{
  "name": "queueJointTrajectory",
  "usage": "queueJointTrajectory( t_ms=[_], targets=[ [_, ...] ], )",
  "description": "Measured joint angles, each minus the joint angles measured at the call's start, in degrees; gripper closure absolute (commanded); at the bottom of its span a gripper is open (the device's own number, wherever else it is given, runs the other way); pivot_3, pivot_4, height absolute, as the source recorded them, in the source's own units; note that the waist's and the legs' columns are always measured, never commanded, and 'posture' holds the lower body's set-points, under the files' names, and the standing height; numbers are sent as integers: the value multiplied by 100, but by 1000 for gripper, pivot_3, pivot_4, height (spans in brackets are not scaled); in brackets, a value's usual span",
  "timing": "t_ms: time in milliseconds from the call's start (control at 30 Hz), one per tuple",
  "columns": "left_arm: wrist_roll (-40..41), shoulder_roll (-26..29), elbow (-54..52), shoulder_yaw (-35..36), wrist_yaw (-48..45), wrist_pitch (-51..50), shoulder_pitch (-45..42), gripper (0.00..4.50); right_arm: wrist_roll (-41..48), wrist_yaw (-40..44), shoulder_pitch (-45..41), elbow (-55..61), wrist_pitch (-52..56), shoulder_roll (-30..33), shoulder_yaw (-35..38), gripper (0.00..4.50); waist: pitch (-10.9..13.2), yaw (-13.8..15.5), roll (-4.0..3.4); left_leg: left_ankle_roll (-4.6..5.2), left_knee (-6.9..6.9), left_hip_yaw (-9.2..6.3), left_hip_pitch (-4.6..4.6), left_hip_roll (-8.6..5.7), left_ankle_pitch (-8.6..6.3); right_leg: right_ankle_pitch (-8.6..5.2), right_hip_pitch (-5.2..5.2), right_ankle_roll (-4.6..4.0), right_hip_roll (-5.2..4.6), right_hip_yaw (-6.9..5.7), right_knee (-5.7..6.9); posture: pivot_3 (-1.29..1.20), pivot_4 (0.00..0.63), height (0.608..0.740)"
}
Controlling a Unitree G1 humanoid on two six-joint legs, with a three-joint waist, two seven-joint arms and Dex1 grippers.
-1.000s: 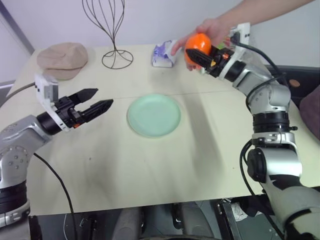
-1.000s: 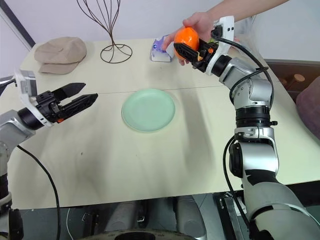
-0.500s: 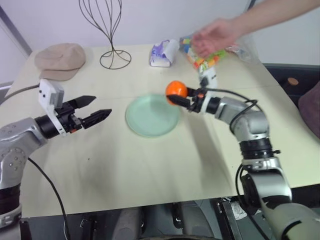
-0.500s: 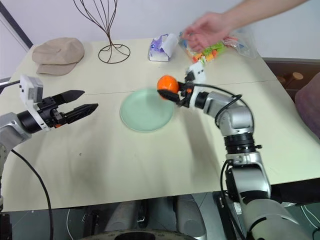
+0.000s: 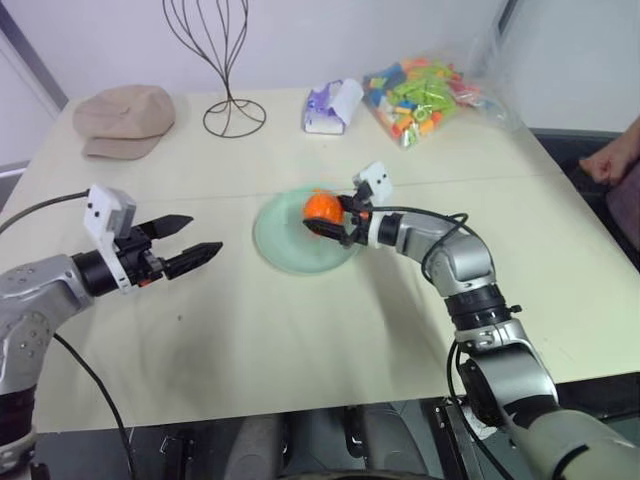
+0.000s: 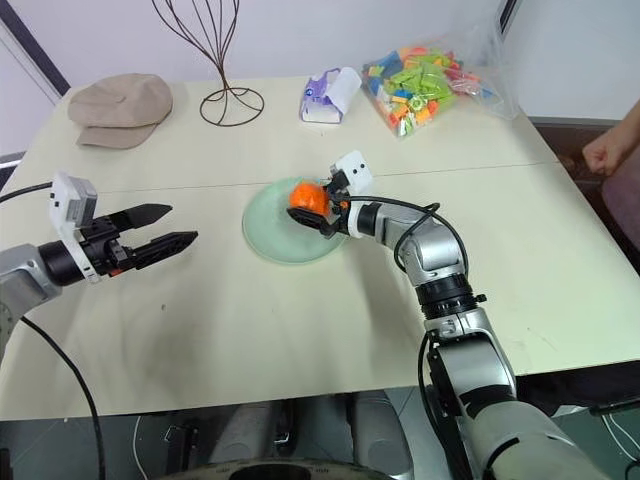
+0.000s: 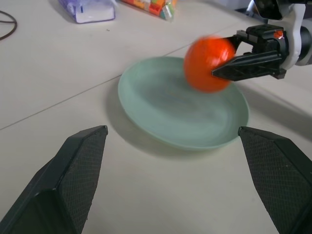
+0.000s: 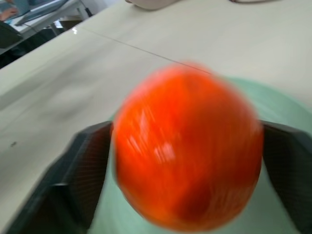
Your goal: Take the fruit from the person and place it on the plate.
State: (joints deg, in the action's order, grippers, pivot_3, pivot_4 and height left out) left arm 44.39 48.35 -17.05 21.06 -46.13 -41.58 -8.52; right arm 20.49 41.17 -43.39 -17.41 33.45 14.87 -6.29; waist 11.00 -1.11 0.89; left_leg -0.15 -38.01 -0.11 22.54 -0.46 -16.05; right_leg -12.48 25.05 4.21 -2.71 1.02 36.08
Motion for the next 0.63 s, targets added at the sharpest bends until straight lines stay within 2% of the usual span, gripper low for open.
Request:
queueJointTrajectory(
  t_ms=[300,500,633],
  targets=[
    [-228,-109,64,6,140,227,-6,0,1,-85,-115,20,-51,154,279,51,0,21,-1,0,0,-1,1,-1,0,0,-1,-1,-3,-1,0,0,150,740],
    [-600,-214,726,264,468,644,-177,0,295,-88,-129,881,454,1073,1002,51,0,30,-1,0,2,0,4,-2,0,0,-1,0,-6,-3,-7,0,150,740],
    [-822,-252,1062,358,457,943,125,0,582,-54,469,1603,887,1881,1681,51,0,37,0,2,11,-1,5,-2,-1,-1,-2,0,-7,-2,-17,0,150,740]
  ],
)
